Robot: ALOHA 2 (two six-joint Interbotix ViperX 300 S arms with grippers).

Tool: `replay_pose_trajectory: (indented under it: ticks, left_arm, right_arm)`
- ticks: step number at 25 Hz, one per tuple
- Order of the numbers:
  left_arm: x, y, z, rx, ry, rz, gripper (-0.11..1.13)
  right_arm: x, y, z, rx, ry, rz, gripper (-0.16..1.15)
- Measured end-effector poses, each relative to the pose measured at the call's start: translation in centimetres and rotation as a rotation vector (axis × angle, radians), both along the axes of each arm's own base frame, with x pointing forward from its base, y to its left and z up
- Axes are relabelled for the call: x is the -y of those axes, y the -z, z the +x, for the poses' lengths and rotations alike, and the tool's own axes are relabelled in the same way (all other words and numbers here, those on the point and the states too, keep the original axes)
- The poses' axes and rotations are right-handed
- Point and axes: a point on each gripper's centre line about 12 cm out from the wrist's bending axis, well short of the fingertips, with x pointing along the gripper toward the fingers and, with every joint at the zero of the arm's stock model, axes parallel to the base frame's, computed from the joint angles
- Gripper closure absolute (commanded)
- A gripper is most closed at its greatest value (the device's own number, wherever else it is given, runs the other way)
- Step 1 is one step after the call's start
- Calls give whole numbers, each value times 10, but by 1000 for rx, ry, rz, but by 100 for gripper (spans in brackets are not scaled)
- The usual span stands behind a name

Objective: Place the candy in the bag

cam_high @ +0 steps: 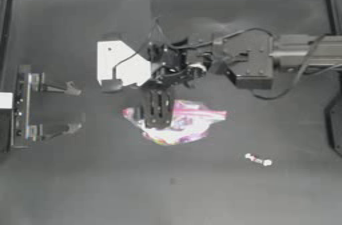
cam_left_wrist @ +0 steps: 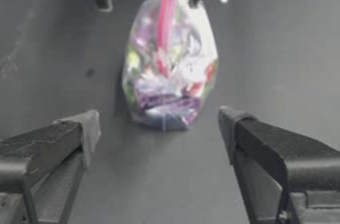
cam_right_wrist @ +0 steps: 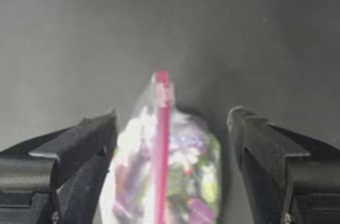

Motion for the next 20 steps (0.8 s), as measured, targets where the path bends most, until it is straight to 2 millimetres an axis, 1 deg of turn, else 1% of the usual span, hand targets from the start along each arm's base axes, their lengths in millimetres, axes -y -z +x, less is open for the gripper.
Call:
replay_pose_trajectory:
  ticks: [7,20]
  left_arm:
    - [0,2,-1,-3,0,0,2]
    - [0,-1,-2,12,0,1,2]
  right_arm:
    - [0,12,7,-26,-5,10,3]
    - [1,25,16,-63,-24,6,3]
